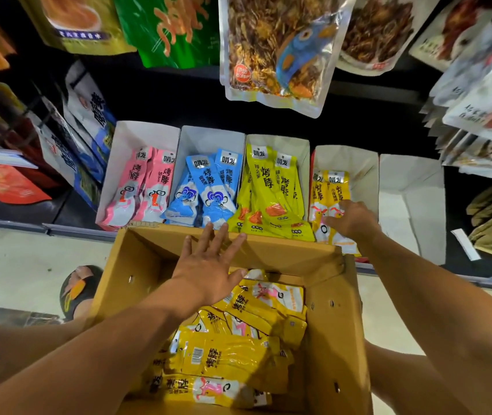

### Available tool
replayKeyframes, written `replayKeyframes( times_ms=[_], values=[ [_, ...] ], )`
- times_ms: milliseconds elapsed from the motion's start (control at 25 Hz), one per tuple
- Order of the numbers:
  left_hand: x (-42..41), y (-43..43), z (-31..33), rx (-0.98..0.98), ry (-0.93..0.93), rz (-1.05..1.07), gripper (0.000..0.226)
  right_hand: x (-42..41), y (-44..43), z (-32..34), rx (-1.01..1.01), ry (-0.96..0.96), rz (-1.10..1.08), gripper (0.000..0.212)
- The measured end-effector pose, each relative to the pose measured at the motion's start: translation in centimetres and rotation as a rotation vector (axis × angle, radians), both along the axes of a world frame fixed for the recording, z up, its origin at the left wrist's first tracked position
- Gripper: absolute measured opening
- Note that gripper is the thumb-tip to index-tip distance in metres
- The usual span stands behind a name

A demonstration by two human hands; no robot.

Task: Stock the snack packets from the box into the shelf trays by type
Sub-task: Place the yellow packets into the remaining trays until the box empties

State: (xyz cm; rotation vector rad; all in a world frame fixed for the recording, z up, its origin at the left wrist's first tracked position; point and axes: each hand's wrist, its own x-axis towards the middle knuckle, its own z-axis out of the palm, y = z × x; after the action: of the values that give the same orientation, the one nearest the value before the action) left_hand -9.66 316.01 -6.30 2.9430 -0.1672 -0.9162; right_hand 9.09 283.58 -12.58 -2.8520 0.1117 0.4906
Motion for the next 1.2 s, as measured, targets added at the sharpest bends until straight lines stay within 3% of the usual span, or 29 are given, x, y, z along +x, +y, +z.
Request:
replayKeyframes(
  times_ms=[240,440,800,1040,1200],
  values=[
    [-0.4,0.9,1.3,-0.068,-0.045,-0.011,0.069,-2.9,2.5,4.9,0.1,-0.066,-0.038,0.071],
    [-2.4,2.8,2.8,-0.079,-0.139,-0.004,0.067,-7.3,5.8,8.6,0.171,-0.214,0.125,0.063],
    [-10.6,10.0,2.0,0.065,-0.292,0.034,0.067,-15.7,13.6,8.4,0.096,-0.182,0.481,0.061],
    [-17.7,14.1,-1.3,0.09,-0.284,0.172,0.066,-22.4,17.2,2.8,0.072,0.072,0.584,0.05],
    [-19.5,13.9,-3.4,0.089,-0.436,0.182,0.067,-27.1,17.9,-2.6,0.055,0.292,0.606,0.066]
  ],
)
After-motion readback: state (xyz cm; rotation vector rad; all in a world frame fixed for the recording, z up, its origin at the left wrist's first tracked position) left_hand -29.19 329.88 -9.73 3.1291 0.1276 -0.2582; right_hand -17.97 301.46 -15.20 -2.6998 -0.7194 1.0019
